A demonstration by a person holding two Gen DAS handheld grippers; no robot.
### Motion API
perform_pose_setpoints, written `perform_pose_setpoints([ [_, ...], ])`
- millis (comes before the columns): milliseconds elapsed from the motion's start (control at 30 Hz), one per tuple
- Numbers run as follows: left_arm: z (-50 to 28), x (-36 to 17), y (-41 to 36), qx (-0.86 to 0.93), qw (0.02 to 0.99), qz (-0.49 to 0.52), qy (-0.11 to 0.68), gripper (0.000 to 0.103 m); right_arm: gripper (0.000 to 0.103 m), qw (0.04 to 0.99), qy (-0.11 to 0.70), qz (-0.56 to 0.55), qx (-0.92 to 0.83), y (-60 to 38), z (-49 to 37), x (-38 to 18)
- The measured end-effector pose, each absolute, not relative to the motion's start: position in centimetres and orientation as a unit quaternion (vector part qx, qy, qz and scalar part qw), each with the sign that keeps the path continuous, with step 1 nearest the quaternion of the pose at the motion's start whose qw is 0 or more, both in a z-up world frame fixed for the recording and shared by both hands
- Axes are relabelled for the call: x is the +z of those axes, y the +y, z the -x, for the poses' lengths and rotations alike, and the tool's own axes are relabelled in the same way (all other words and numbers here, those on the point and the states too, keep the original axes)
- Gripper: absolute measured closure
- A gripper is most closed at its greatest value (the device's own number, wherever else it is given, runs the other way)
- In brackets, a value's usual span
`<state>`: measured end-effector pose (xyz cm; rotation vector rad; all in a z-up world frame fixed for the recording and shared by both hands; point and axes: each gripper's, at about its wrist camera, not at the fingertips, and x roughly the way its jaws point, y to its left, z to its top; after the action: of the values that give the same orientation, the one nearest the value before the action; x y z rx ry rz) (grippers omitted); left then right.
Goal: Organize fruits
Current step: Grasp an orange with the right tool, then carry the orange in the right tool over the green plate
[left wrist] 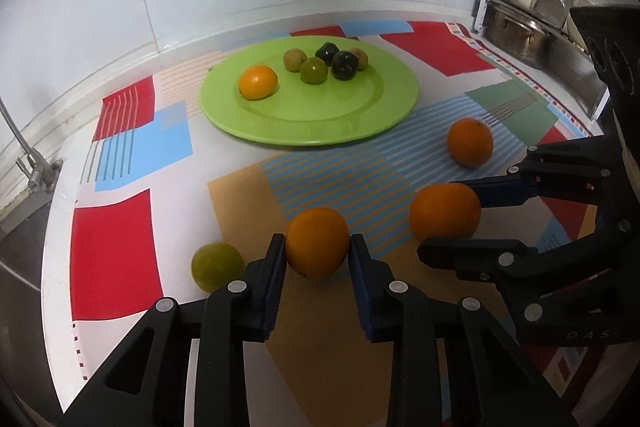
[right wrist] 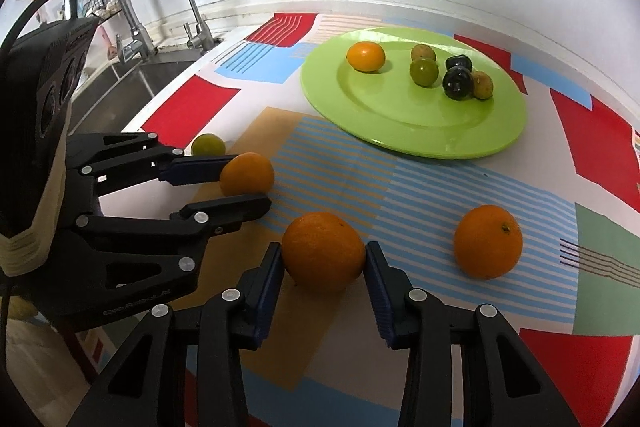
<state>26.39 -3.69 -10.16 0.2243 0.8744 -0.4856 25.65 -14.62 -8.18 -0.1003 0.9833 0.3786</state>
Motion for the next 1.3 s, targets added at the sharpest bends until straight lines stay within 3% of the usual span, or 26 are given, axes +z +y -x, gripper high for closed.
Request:
perform_pose_setpoints([
  [1300,-27.0,-1.2,-4.2,-0.2,0.921,-0.072,0.326,0.072,0.061,0.931,0.343,0.02,0.124,-17.9,-26.3,0.9],
])
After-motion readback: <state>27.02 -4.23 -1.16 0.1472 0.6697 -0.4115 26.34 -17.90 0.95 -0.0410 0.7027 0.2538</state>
